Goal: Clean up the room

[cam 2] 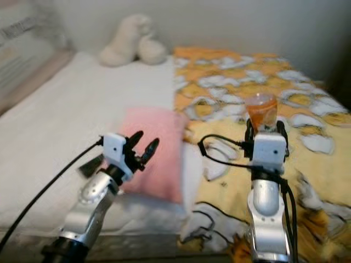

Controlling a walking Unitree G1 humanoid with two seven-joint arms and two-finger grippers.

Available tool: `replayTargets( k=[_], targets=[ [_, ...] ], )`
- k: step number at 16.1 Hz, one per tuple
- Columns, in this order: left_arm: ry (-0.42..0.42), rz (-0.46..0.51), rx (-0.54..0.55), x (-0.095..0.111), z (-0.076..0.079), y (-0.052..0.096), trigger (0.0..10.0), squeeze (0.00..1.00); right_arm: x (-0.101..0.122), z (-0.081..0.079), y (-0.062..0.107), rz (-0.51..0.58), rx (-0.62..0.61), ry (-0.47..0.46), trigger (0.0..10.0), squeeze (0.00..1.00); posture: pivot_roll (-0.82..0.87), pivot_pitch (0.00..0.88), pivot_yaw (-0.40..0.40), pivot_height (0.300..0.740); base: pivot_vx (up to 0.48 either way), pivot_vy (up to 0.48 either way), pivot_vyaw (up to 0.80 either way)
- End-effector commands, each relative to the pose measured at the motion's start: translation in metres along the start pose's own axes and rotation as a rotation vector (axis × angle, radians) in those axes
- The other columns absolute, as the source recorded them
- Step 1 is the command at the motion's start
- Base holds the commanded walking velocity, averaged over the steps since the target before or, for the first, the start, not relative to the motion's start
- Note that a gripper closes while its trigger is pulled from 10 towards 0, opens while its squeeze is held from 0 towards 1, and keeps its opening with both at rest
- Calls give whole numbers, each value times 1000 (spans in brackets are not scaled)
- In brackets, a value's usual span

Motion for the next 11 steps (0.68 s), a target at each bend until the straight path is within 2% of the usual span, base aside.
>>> replayTargets(
  k=[1,2,5,8,11],
  targets=[
    [-8,13,17,3,-3,2,10000,0,2,-5,-3,4,13,-22,10000,0,153,0,-4,740,0,-465,-763],
    [-4,30,13,7,2,-1,10000,0,-10,-1,-2,-43,-7,-43,10000,0,152,0,-7,740,0,-461,-769],
    [3,57,-2,14,8,-5,10000,0,-27,9,5,-109,-34,-51,10000,0,139,0,-7,740,0,-454,-769],
    [8,46,-18,10,11,-3,10000,0,-43,16,18,-169,-41,-39,10000,0,127,0,-4,740,0,-446,-767],
    [9,40,-28,9,16,-5,10000,0,-56,12,27,-213,-4,-54,10000,0,109,0,5,740,0,-434,-773]
  ],
)
Point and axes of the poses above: a point about 5 cm out from each wrist's last joint towards the gripper, its own y axis pointing back from the gripper into the wrist, its own x axis along the axis of the wrist's last joint, z = x × y, the point moved 5 cm from there along -y, pointing out of the wrist towards the gripper, and after that the axes turned 9 degrees about -y, right-handed, at the moved point
